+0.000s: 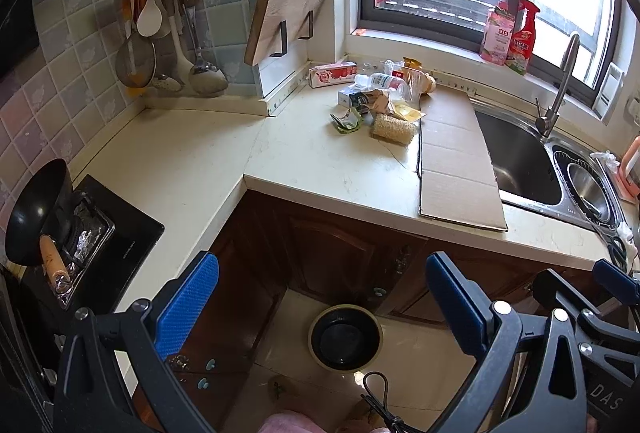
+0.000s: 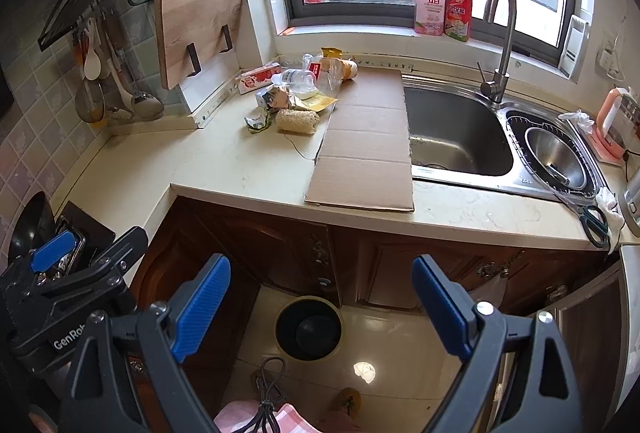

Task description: Collect trash

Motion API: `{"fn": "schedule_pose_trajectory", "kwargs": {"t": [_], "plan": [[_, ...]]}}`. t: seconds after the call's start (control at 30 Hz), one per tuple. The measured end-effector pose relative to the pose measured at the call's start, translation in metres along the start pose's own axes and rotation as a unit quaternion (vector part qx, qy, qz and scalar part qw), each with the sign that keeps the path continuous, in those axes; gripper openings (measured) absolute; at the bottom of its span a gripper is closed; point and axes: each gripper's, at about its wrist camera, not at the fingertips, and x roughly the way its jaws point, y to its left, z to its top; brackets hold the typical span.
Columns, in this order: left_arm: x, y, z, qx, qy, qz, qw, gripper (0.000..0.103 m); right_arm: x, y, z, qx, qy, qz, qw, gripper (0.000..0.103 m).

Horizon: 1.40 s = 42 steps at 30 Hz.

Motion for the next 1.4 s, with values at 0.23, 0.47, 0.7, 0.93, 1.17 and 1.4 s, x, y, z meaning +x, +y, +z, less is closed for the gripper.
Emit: {"fn": "schedule_pose_trajectory", "kwargs": {"t": [0.23, 0.47, 0.7, 0.93, 1.17, 1.4], "plan": [[0.002, 0.000, 0.002, -0.005, 0.005, -0.001, 1.0000, 0.102, 0.003, -0.001, 0.001, -0.001, 0.002, 0.001, 1.000, 0.093], [0.006, -0.002, 0.004, -0.006, 0.012, 0.001, 0.9999, 0.102, 0.007, -0.006, 0.004, 0.006, 0.003, 0.003, 1.000, 0.093], [0.007, -0.003, 0.004, -0.006, 0.014, 0.003, 0.9999, 0.102, 0.009, -0.007, 0.010, -0.001, 0.007, 0.009, 1.000, 0.093], [0.008, -0.003, 0.005, -0.006, 0.014, 0.005, 0.9999, 0.102, 0.013, -0.006, 0.013, 0.002, 0.010, 0.014, 1.000, 0.093], [0.009, -0.001, 0.004, -0.007, 0.017, 0.006, 0.9998, 0.102, 0.013, -0.003, 0.013, -0.001, 0.011, 0.018, 1.000, 0.093], [0.006, 0.002, 0.003, -0.011, 0.022, 0.009, 0.9997, 0.102, 0.012, -0.001, 0.012, -0.006, 0.014, 0.019, 1.000, 0.093]]}}
